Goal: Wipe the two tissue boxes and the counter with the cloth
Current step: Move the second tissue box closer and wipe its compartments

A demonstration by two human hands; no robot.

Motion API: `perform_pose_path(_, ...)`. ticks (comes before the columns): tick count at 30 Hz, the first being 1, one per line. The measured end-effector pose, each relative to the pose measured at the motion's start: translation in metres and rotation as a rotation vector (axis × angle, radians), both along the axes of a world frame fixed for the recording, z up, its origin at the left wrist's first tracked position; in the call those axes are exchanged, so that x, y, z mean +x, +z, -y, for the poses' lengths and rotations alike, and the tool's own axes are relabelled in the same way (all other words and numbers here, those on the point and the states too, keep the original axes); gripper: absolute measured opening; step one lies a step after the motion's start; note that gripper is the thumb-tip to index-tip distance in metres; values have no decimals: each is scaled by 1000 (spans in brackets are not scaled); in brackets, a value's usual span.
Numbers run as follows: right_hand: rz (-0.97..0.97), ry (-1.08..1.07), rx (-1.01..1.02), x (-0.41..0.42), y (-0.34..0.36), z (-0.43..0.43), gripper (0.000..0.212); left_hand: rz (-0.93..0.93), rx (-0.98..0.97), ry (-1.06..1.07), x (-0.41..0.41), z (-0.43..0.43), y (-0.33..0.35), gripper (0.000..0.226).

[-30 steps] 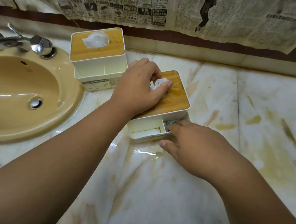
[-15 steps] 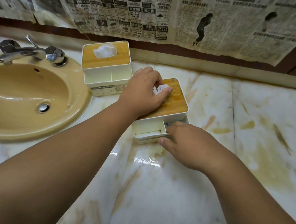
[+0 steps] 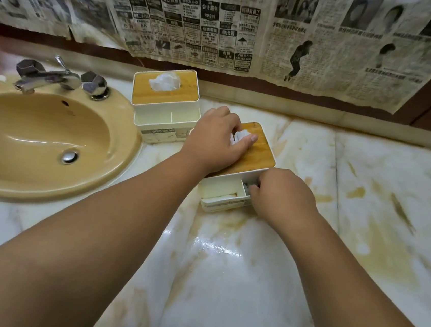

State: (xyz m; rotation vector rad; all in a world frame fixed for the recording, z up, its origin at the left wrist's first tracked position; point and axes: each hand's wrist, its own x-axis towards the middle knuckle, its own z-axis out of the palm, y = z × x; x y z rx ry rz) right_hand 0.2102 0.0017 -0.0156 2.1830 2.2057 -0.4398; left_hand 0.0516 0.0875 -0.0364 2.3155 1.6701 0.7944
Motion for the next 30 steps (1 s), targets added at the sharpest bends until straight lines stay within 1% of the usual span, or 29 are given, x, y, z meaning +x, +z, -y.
perform_pose_path(4, -40, -72, 30, -3, -6, -7, 22, -3, 17, 29, 0, 1, -2, 45)
perform_pose_path(10, -45, -167, 80, -9, -13, -13, 27, 7, 15, 33, -1, 1, -2, 47)
perform_pose_path(14, -112, -189, 110, -7, -21, -11, 11, 9, 8, 40, -1, 0, -3, 46)
perform_pose_path(18, -148, -193, 151, -4, -25, -8, 13, 6, 11, 39, -1, 0, -3, 46)
perform_pose_path(22, -267, -218, 160, -1, -25, -7, 11, 11, 4, 39, -2, 0, -3, 45)
perform_pose_path(27, -510, -310, 187, 5, -18, -4, 10, 11, 4, 39, -2, 1, -1, 43)
perform_pose_path(29, -515, -302, 209, 8, -13, -4, 11, 10, 5, 40, -2, 1, 0, 42)
perform_pose_path(30, -469, -282, 215, 9, -11, -5, 12, 5, 3, 40, -1, 1, 0, 42)
